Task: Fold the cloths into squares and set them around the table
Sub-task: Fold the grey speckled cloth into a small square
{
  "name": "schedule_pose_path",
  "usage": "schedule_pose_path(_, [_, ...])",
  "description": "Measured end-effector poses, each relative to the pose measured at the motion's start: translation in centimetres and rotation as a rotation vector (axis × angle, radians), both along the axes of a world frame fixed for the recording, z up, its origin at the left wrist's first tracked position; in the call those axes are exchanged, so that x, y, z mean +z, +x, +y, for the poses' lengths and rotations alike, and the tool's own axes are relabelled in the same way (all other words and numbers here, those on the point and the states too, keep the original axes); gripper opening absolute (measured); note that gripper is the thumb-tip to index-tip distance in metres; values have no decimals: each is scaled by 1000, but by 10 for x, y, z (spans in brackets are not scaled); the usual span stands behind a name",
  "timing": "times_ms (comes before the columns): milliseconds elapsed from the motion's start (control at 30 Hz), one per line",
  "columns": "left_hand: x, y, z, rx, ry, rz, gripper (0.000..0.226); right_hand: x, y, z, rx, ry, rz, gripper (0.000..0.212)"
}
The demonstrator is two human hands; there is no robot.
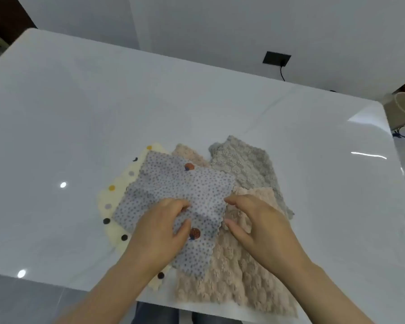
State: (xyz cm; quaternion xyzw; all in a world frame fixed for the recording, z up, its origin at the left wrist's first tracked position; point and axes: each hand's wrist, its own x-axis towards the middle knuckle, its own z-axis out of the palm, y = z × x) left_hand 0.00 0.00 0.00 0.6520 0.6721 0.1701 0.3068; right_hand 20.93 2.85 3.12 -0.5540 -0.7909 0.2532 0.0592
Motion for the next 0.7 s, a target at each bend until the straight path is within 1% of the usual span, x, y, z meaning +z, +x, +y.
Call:
schedule_pose_path(133, [-23, -1, -1, -42, 128, -11, 29, -18, 0, -2, 48, 106, -5, 37])
schedule_pose_path(233, [-38, -3, -2, -65, 231, -13, 35, -31, 0, -4, 94, 267, 2, 36])
schedule_pose_path(333, [-51, -4, -3, -85, 332, 12, 32, -40, 3, -8, 103, 393, 7, 38])
schedule_pose_path(433, [-62, -3, -8, -79, 416, 16, 37, -50, 7, -17, 111, 502, 27, 37])
schedule_pose_path(467, [-65, -3, -12, -76, 445, 21, 37, -54, 9, -21, 118, 527, 28, 36])
schedule_pose_path(567, [-71, -3, -28, -46, 500, 25, 26, -62, 16, -34, 124, 560, 31, 34])
schedule_pose_path(700, [-72, 0, -63, -24, 531, 20, 24, -67, 22, -60, 154, 576, 24, 35])
